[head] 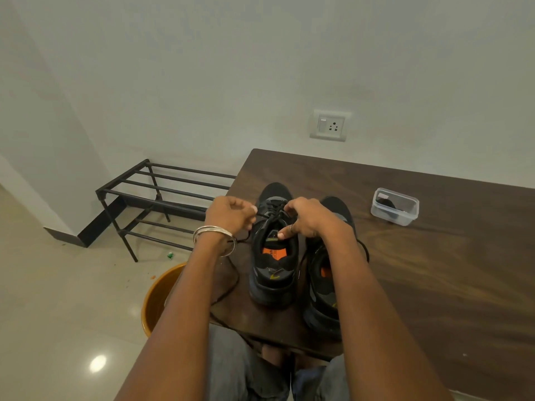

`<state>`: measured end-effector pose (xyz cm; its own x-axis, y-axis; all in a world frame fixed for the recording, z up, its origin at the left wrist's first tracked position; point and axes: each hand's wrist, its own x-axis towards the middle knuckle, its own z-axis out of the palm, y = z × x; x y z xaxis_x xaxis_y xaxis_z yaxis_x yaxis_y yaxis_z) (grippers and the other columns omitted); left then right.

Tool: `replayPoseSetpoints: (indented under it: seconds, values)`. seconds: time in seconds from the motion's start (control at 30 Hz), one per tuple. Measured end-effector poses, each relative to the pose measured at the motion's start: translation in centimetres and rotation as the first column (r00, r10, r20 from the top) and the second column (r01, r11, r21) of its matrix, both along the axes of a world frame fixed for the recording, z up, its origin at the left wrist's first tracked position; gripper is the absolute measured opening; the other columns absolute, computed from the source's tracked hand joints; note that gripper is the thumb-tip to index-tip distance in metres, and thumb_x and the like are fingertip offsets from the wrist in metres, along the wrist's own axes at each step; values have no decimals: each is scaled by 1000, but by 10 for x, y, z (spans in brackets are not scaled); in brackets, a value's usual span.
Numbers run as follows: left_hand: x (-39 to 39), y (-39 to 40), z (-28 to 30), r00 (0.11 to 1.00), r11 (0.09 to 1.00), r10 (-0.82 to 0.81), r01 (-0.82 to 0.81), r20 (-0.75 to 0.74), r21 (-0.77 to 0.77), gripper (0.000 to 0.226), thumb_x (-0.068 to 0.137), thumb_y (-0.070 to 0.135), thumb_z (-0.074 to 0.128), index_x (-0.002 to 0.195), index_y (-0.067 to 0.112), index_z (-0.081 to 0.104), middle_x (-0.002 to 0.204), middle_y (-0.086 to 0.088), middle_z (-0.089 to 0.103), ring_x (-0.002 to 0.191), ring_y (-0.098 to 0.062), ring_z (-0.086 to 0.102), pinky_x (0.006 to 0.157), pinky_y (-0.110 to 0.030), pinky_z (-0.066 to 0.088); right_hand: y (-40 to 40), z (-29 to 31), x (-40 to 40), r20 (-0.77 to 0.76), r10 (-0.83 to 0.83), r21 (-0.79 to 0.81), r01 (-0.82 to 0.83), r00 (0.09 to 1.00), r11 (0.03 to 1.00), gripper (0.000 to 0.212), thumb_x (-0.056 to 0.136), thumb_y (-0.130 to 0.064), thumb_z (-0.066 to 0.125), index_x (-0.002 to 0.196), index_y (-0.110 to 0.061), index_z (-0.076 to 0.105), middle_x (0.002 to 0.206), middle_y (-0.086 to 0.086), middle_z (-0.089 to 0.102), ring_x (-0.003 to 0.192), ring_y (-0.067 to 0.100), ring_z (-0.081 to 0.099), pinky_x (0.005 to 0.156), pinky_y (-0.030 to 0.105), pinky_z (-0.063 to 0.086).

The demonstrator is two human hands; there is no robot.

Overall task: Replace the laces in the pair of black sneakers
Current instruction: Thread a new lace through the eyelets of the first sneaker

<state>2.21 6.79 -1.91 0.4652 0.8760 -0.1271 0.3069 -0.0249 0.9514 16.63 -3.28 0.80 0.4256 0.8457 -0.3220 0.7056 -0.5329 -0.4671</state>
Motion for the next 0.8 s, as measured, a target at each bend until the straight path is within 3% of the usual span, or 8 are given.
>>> replayPoseSetpoints:
  seconds: [0.13, 0.23, 0.33, 0.43, 0.57, 0.67, 0.73, 0.8]
  values:
    - [-2, -9, 22, 905, 929, 68, 96, 420, -358, 18, 91, 11, 62, 107, 5, 65, 84, -12, 73, 67, -18, 69, 73, -30, 58, 1, 9, 1, -26, 27, 119, -24, 999, 993, 56, 83, -24, 78, 133, -11, 56, 126, 9, 61, 116, 25, 57, 93, 31, 45]
    - [1, -11, 32, 714, 792, 179, 304, 677, -530, 32, 91, 23, 59, 114, 2, 61, 108, -23, 68, 100, -28, 69, 91, -38, 54, 0, 18, -6, -334, 5, 358, 122, 943, 925, 22, 96, -21, 62, 114, -8, 68, 103, 7, 71, 93, 16, 66, 77, 26, 47]
    - [8, -14, 38, 595, 735, 235, 409, 769, -541, 46, 99, 35, 46, 128, 0, 52, 127, -26, 56, 122, -32, 55, 100, -39, 47, 0, 25, -17, -706, -6, 324, 331, 708, 886, 29, 103, -29, 51, 105, -6, 68, 93, 13, 73, 88, 23, 70, 80, 35, 53]
    - [15, -15, 39, 556, 724, 300, 396, 775, -564, 53, 99, 35, 46, 134, -4, 44, 133, -23, 51, 128, -31, 49, 101, -38, 46, -4, 31, -18, -776, -3, 237, 297, 630, 925, 36, 99, -39, 55, 108, -7, 67, 89, 14, 74, 82, 25, 72, 81, 36, 55]
    - [14, -7, 32, 594, 762, 355, 263, 722, -592, 27, 99, 25, 48, 111, 1, 53, 114, -15, 57, 119, -25, 54, 110, -39, 38, -10, 32, -7, -771, -181, 174, 476, 611, 862, 14, 94, -16, 66, 97, -2, 69, 66, 5, 64, 53, 12, 55, 66, 34, 55]
    - [13, -1, 22, 663, 767, 404, 130, 630, -629, 30, 97, 16, 51, 124, 4, 52, 131, -15, 52, 128, -26, 48, 111, -40, 36, -14, 30, 9, -759, -283, 205, 628, 586, 751, 10, 92, -12, 68, 90, -3, 72, 59, 1, 59, 44, 8, 46, 53, 28, 50]
    - [15, 4, 13, 794, 827, 368, -40, 484, -561, 24, 95, 12, 54, 119, 9, 56, 119, -14, 58, 112, -24, 58, 94, -37, 49, -17, 30, 17, -718, -351, 271, 706, 601, 654, 9, 92, -9, 64, 89, -5, 72, 62, 1, 61, 42, 7, 44, 48, 25, 45]
    - [16, 5, 3, 935, 938, 260, -186, 240, -292, 25, 94, 14, 57, 118, 12, 60, 104, -10, 66, 88, -21, 64, 77, -33, 52, -19, 28, 23, -632, -405, 356, 712, 660, 605, 19, 92, -2, 55, 92, -7, 74, 70, 3, 64, 48, 7, 45, 48, 23, 42]
